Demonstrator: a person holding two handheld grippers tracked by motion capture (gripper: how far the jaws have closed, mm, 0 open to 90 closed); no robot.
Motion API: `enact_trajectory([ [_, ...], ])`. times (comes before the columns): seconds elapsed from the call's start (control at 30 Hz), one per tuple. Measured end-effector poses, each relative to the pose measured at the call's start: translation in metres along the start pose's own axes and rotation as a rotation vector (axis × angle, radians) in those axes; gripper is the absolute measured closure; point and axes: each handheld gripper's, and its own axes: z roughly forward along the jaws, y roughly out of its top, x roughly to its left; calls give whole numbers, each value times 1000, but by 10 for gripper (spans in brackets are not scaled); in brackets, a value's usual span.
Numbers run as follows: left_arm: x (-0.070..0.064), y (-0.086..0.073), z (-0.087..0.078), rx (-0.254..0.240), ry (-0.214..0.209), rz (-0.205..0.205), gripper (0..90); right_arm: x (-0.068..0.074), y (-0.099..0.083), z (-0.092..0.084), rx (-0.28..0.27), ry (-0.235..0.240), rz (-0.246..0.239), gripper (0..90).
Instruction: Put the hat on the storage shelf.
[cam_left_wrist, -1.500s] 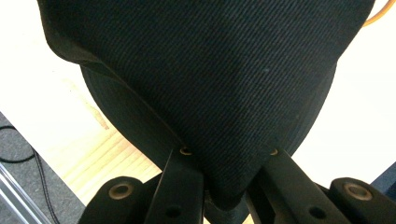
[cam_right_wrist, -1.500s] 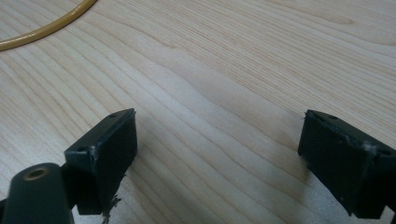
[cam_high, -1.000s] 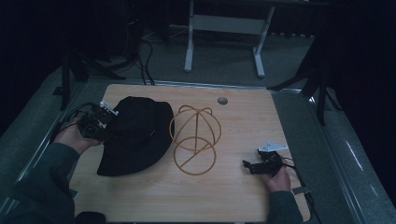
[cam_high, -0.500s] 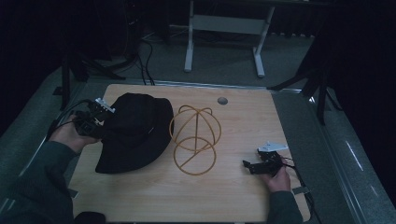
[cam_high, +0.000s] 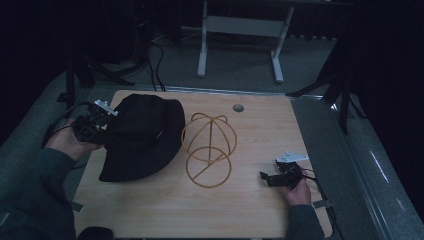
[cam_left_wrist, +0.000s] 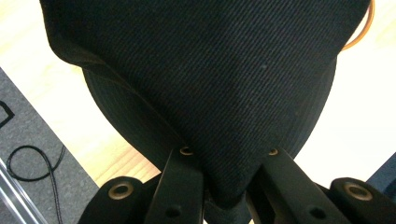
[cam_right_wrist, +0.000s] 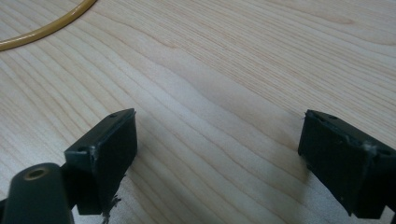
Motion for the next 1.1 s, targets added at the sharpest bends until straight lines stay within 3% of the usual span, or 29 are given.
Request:
enact_trajectory([
  [0.3,2,-1,-9,-14,-3,15,871,0,0,0,1,0,-2,116],
  [0.7,6,-3,-20,-56,-41,57,871,0,0,0,3,1,-1,116],
  [1.1,6,-3,-33,-70,-27,92,871,0,0,0,2,0,-2,116],
])
